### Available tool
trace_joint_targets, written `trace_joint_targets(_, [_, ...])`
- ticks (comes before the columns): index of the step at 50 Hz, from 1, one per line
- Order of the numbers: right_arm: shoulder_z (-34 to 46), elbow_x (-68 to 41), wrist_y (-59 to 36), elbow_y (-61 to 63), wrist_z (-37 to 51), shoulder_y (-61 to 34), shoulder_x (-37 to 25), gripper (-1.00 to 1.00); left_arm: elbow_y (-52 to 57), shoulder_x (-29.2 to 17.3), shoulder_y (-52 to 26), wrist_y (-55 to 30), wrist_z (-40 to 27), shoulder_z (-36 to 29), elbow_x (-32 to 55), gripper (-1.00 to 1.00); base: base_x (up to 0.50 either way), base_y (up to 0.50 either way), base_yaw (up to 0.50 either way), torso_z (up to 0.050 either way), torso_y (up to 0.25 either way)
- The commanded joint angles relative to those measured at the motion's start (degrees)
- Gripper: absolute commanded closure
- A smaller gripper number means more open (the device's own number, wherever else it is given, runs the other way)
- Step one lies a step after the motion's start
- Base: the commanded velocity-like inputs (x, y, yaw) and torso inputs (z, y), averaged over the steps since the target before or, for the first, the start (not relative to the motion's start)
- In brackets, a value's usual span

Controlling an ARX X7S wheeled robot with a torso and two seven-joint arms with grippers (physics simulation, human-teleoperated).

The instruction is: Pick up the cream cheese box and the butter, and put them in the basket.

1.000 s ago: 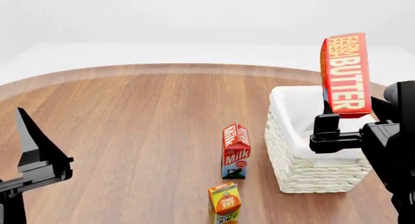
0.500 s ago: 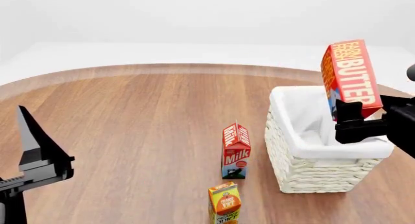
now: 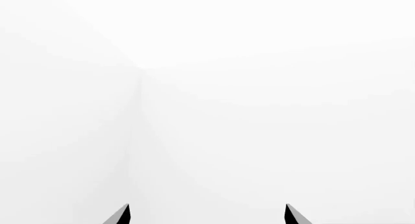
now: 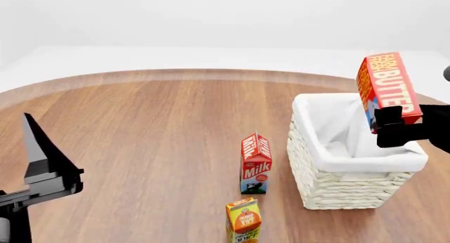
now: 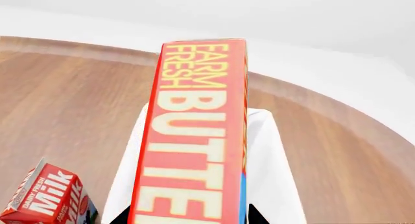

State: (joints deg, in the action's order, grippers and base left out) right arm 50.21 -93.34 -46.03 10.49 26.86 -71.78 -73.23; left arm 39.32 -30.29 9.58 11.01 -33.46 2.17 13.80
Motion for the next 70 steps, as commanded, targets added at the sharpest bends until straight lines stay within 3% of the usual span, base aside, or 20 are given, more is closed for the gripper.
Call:
trace_joint_targets(1, [-2.4, 7.2, -3.0, -9.7, -6.4, -6.7, 5.6, 1.00, 0.2, 1.1, -0.1, -0.5, 1.2, 0.9, -1.2, -1.00, 0.00, 0.00, 0.00, 0.000, 0.000])
trace_joint_targets(16, [-1.7, 8.1, 2.3, -18.8, -7.1, -2.5, 11.3, 1.00, -0.3, 1.2, -0.1, -0.3, 1.3, 0.5, -1.2, -1.00, 0.00, 0.00, 0.00, 0.001, 0.001])
trace_joint_targets(34, [1.2, 11.4, 2.4, -23.3, -8.3, -1.6, 18.1, 1.00, -0.7, 1.1, -0.5, -0.5, 1.5, -0.1, -0.9, -1.00, 0.00, 0.00, 0.00, 0.001, 0.002])
trace_joint_targets(70, [3.7, 14.4, 5.1, -29.5, -9.3, 3.1, 22.0, 1.00, -1.6, 1.1, -0.6, -0.2, 1.5, -0.6, -0.9, -1.00, 0.00, 0.00, 0.00, 0.000, 0.001])
